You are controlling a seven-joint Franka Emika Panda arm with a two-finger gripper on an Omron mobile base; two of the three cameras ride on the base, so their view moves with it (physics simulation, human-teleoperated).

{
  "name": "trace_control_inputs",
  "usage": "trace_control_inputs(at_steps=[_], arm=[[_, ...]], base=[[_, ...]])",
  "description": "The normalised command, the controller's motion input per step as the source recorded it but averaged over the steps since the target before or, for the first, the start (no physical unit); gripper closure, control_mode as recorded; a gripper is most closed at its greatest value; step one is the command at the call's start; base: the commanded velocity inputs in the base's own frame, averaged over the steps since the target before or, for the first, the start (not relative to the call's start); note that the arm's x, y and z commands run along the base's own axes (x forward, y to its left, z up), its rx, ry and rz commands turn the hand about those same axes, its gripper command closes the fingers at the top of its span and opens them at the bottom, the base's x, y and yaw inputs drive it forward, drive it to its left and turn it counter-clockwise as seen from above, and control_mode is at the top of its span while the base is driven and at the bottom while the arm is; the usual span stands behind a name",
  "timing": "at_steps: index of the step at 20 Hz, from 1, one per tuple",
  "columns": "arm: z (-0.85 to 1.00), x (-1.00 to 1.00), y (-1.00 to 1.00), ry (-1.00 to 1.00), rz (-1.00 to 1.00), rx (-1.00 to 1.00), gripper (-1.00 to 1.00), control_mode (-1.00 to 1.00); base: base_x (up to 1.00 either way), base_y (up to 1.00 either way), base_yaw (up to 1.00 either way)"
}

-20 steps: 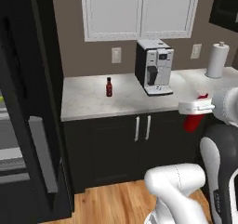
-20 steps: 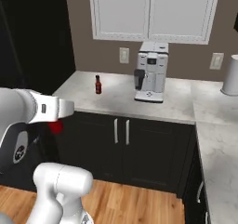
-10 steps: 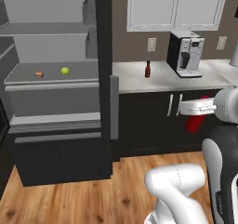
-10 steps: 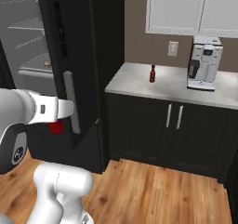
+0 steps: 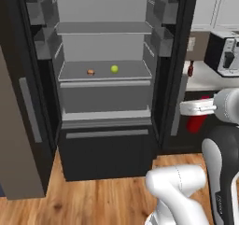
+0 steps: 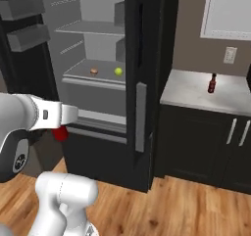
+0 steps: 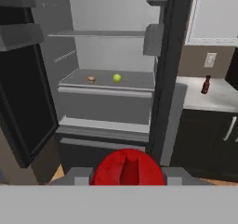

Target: Place the ketchup and condiment bottle from the counter to the top shelf of the fridge. If the existing items in the fridge are on the top shelf, move them to other shelves.

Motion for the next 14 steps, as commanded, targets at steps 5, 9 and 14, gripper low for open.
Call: trace_control_inputs(at_steps=[5,9,14], arm=[[0.00,0.00,0.00,0.00,0.00,0.00,1.00,1.00],[0.00,0.00,0.00,0.00,0.00,0.00,1.00,1.00],[0.00,0.00,0.00,0.00,0.00,0.00,1.00,1.00]], base=[[0.56,1.00,-0.03],[0.75,0.82,-0.14],[0.77,0.35,-0.17]])
